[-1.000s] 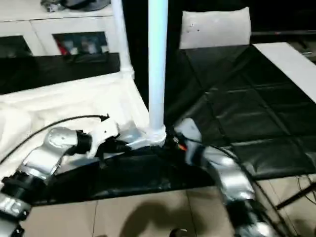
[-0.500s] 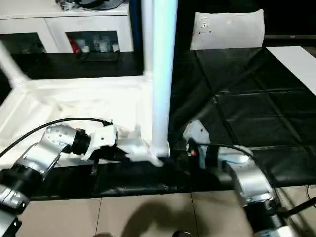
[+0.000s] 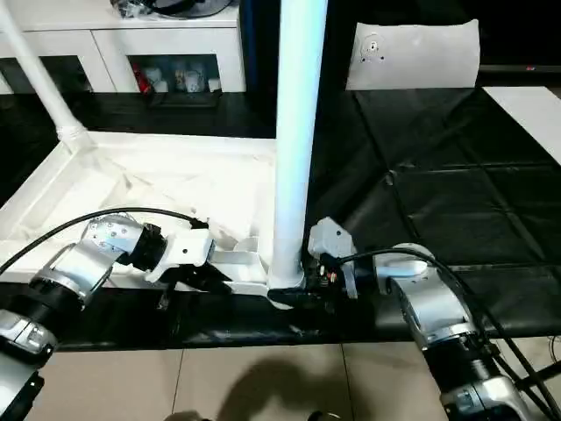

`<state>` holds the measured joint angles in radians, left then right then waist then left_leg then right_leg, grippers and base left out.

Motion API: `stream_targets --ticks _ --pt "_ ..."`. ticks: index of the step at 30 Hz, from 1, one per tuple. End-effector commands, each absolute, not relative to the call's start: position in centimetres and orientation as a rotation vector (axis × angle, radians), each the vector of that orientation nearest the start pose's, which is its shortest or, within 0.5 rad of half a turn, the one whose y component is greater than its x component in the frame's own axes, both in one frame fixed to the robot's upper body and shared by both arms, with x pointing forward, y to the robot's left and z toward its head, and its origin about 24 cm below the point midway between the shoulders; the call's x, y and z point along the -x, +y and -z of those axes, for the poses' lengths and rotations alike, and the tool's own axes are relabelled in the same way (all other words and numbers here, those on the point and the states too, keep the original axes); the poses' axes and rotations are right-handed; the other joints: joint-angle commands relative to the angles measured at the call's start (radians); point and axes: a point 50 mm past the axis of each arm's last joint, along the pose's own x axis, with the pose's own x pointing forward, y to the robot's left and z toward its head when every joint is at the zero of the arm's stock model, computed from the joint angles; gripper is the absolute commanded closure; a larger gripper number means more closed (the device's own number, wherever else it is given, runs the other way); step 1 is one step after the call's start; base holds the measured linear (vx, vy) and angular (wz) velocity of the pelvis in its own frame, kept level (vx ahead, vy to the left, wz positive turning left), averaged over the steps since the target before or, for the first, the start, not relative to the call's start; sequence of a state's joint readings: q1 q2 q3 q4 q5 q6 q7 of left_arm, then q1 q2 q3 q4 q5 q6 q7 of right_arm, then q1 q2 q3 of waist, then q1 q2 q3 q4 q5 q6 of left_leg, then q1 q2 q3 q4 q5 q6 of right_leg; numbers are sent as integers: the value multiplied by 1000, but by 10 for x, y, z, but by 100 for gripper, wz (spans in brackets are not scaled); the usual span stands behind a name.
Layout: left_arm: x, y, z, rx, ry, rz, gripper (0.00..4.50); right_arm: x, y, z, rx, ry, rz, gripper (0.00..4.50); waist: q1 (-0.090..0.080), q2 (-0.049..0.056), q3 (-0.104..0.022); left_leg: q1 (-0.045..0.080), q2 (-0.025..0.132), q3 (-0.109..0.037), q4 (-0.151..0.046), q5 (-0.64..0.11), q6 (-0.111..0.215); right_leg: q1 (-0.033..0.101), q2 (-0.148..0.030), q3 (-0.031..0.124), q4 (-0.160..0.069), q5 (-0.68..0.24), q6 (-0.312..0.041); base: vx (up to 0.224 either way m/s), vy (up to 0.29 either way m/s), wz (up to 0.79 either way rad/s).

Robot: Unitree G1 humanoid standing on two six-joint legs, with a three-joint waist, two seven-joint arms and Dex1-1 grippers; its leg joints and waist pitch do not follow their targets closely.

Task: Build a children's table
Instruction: Rotate leg to tighten

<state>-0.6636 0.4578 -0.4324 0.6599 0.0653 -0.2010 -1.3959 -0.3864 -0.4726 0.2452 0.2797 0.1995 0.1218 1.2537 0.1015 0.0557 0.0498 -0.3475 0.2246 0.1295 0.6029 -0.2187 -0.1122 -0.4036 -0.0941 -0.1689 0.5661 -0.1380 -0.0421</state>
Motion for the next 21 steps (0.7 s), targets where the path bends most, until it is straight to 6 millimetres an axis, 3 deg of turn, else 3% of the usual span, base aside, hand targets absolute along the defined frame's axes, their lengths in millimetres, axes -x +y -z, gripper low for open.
stream_targets --ticks 1,8,15,18,21 --pt "-311 130 -65 -790 393 1686 450 -279 -146 -62 256 304 -1446 142 -3 -8 -83 -8 6 25 -63 -68 97 74 -53 61 -51 -273 -124 0 0 0" --pt "-314 132 -65 -788 394 1672 450 -279 -146 -60 238 315 -1454 176 5 -13 -81 -7 4 28 -63 -73 91 72 -53 61 -53 -304 -111 0 0 0" --pt "-316 132 -64 -688 382 1607 450 -276 -141 -57 151 317 -1431 180 4 -9 -79 -4 3 31 -65 -95 81 71 -50 63 -58 -337 -97 0 0 0" --pt "-319 129 -66 -593 361 1498 450 -275 -132 -50 62 299 -1326 181 1 -9 -74 -2 1 33 -68 -117 65 69 -50 62 -64 -378 -87 0 0 0" --pt "-323 122 -70 -472 335 1361 450 -282 -120 -41 27 288 -1129 182 -14 -11 -66 6 -13 35 -67 -173 41 63 -48 51 -85 -509 -38 0 0 0"
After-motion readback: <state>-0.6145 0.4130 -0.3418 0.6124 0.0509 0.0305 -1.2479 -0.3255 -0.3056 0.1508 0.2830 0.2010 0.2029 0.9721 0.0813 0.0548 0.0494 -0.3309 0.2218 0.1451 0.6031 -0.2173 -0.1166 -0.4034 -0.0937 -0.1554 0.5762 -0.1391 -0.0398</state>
